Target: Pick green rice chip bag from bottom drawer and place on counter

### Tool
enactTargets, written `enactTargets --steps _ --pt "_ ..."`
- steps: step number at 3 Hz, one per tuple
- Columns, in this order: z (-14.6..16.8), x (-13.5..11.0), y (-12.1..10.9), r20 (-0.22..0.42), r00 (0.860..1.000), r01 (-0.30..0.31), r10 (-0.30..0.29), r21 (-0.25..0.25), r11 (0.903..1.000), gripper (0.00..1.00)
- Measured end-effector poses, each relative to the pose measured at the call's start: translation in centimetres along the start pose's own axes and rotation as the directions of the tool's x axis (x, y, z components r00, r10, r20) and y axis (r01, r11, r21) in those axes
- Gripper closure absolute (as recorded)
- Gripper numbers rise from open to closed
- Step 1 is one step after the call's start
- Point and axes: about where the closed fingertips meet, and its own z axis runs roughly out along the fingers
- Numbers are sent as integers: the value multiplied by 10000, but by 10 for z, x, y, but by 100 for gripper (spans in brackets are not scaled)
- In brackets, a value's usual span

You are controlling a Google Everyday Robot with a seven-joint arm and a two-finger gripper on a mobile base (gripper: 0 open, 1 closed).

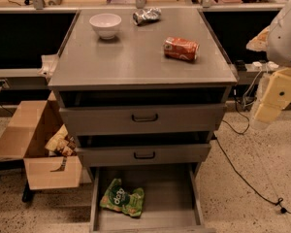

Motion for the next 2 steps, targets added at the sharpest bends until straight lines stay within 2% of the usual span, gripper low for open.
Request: enactTargets --steps 1,2 --pt "0 0 0 8 10000 6 -6 45 10000 0" --pt "29 2 16 68 9998 209 -208 -258 9994 0"
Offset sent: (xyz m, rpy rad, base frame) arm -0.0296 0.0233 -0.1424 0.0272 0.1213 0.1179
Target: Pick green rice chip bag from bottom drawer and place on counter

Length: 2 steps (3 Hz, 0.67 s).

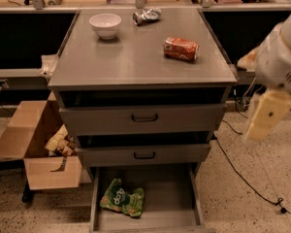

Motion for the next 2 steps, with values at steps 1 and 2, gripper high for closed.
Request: enactTargets --steps 1,2 --pt "65 -6 33 632 9971 464 -425 -607 9971 0" --pt "145 -15 72 1515 9879 535 -323 -1384 9889 0"
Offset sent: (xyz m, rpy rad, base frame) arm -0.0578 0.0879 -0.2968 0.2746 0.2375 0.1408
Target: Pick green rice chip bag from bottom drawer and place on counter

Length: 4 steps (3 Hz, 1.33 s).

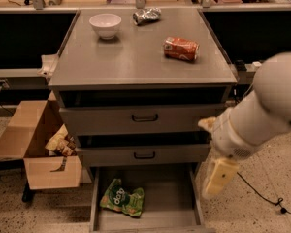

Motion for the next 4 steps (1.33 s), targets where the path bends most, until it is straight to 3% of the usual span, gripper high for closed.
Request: enactTargets --steps 1,2,3,4 --pt "36 11 17 2 9999 -114 114 -335 9994 0" --pt "36 11 17 2 9999 -114 114 -335 9994 0" --pt "74 21 18 131 9992 -376 381 -363 9986 0" --pt "163 30 35 399 9977 -501 543 -1009 9936 0"
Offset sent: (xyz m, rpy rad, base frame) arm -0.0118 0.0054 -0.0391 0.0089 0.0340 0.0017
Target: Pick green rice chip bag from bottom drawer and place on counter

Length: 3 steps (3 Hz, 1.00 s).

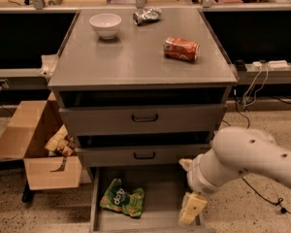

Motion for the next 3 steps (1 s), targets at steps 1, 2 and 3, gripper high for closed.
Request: enactTargets --steps 1,2,3 --pt "113 11 2 1005 9944 -267 312 -457 9986 0" --pt "176 5 -11 2103 9764 -419 495 -407 9983 0" --pt "204 11 6 2240 9708 -649 858 -993 9929 0"
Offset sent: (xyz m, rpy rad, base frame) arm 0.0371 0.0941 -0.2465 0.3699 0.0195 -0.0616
